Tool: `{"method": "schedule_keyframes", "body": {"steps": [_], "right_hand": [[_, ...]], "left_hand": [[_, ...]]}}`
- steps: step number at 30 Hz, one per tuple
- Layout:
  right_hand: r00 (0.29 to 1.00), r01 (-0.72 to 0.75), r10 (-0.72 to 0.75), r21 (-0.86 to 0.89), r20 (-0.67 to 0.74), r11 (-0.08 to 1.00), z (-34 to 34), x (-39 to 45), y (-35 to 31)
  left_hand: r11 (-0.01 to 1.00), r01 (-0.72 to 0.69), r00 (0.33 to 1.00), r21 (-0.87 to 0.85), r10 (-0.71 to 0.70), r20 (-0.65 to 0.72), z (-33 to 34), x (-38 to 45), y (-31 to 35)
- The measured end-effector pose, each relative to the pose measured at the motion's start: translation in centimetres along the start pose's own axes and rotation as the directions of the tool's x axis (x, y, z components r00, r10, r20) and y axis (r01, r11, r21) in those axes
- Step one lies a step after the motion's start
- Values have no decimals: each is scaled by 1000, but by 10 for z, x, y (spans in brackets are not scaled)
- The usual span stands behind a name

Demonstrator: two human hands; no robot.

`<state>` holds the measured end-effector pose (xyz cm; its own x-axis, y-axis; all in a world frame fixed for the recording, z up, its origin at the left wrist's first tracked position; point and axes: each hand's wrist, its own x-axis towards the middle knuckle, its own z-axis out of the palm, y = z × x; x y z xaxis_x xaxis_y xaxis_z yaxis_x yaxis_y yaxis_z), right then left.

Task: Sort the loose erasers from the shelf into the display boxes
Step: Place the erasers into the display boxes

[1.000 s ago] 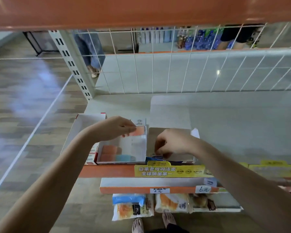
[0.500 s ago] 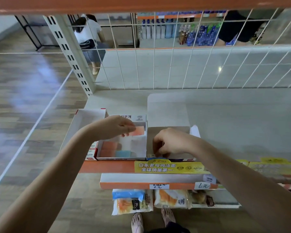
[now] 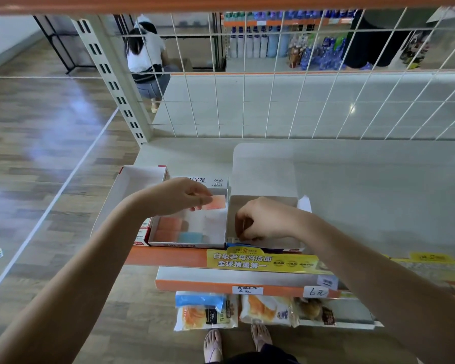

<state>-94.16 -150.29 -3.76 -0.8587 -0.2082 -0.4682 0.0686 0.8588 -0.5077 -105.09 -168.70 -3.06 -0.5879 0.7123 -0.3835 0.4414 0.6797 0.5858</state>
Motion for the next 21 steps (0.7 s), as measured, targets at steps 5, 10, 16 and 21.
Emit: {"method": "schedule_keyframes", "body": {"steps": [5, 10, 16, 21], "right_hand": [[1000, 26, -26, -62, 0, 998, 0, 2, -1], [999, 43, -43, -72, 1, 997, -11, 2, 2], [993, 86, -90, -51, -78, 995, -42, 3, 2], [977, 163, -173, -81, -126, 983, -63, 13, -16]], "left_hand": [[1000, 19, 1000, -4, -19, -8, 1, 0, 1], [999, 45, 999, 21, -45, -13, -2, -2, 2], [996, 73, 995, 46, -70, -65, -10, -9, 7], [988, 123, 988, 98, -113, -103, -22, -21, 4]]}}
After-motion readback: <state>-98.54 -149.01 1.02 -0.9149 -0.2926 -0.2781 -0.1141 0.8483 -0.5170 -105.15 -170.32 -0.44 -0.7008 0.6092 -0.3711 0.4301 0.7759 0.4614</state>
